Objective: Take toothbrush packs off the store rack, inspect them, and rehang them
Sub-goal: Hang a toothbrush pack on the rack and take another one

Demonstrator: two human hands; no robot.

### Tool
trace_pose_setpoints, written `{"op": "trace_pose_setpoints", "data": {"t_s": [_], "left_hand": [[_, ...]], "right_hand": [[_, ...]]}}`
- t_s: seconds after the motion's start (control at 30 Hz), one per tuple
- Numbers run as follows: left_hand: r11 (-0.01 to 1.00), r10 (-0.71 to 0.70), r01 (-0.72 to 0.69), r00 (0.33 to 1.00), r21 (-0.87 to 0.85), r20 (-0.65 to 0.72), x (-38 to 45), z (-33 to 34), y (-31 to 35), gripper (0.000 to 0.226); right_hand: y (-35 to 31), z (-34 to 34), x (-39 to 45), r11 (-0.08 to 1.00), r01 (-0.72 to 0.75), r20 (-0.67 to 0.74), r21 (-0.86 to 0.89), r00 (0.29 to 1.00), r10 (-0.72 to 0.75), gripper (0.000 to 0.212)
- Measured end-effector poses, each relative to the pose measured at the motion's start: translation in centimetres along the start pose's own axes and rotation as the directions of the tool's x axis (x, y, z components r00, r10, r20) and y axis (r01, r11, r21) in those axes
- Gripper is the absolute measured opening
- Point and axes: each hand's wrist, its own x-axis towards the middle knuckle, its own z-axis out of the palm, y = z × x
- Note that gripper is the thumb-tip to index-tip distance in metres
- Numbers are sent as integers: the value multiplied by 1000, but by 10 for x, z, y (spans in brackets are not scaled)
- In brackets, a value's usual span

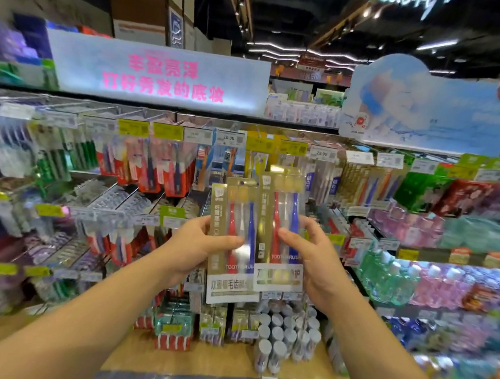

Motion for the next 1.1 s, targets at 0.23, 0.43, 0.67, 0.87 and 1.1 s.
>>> {"op": "trace_pose_setpoints", "data": {"t_s": [0.23,0.43,0.67,0.87,1.1], "left_hand": [[998,3,-3,1000,-60,15,9,39,9,31],[995,23,-15,997,-99,76,30,96,10,58],[999,38,-35,993,-28,115,60,169,9,69],[999,45,-41,985,-27,165,82,229,9,90],[999,51,-50,981,-13,189,103,293,6,64]], "right_hand": [[4,-29,-3,1000,-20,10,-14,1000,21,55],[-3,-74,3,999,37,-46,-12,998,-37,54],[-11,-139,6,997,72,-134,-26,988,-75,39],[-18,-199,5,998,69,-177,6,982,-67,51],[-19,-264,14,999,35,-180,2,983,-34,81]]}}
